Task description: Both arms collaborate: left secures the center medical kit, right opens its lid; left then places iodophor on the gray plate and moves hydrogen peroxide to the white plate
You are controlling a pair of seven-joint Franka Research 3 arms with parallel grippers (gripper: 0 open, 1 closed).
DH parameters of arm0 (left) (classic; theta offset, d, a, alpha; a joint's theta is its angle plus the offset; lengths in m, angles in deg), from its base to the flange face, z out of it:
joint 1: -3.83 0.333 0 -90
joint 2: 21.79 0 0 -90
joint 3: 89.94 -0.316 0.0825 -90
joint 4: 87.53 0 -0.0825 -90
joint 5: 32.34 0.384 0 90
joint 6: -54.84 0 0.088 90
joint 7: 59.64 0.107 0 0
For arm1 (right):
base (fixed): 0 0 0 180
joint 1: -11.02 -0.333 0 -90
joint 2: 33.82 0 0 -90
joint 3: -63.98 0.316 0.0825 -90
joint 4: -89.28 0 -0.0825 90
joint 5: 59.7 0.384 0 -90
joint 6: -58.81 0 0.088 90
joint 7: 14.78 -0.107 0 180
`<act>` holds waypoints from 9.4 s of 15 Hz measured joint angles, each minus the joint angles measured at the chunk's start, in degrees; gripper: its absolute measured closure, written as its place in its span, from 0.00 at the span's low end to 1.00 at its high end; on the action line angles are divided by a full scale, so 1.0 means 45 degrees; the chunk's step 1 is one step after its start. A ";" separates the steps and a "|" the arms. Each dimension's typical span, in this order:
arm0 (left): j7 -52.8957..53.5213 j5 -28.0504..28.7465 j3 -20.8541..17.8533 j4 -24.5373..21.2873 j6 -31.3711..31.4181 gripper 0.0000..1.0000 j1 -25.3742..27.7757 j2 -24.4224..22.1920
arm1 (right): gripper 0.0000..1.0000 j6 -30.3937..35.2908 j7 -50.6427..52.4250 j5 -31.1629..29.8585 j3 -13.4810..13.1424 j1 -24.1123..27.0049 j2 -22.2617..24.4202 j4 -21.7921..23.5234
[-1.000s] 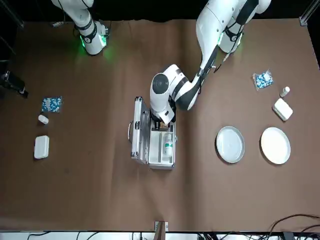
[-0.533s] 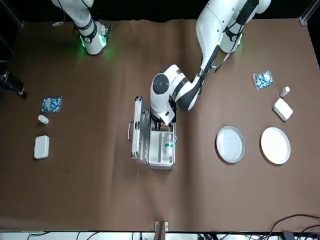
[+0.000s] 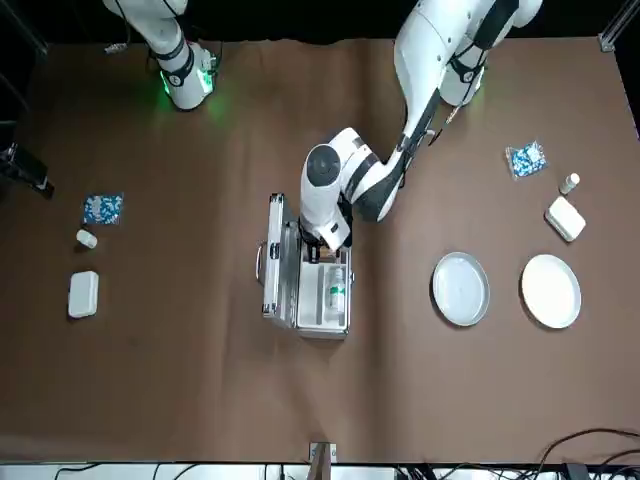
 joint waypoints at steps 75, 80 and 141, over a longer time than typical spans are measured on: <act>2.0803 -0.9678 0.5624 -0.1778 -0.8696 0.67 1.7781 0.3881 | 0.01 -0.0587 0.0021 0.0010 0.0043 -0.0151 0.0074 0.0441; 2.1325 -1.0086 0.5213 -0.1778 -0.8694 0.67 1.7730 0.4283 | 0.01 -0.0595 0.0012 0.0010 0.0044 -0.0151 0.0074 0.0441; 2.1244 -0.1405 0.5054 -0.0300 -0.5264 0.00 0.8358 -0.2174 | 0.01 -0.0322 -0.0014 0.0017 0.0044 -0.0309 0.0079 0.0347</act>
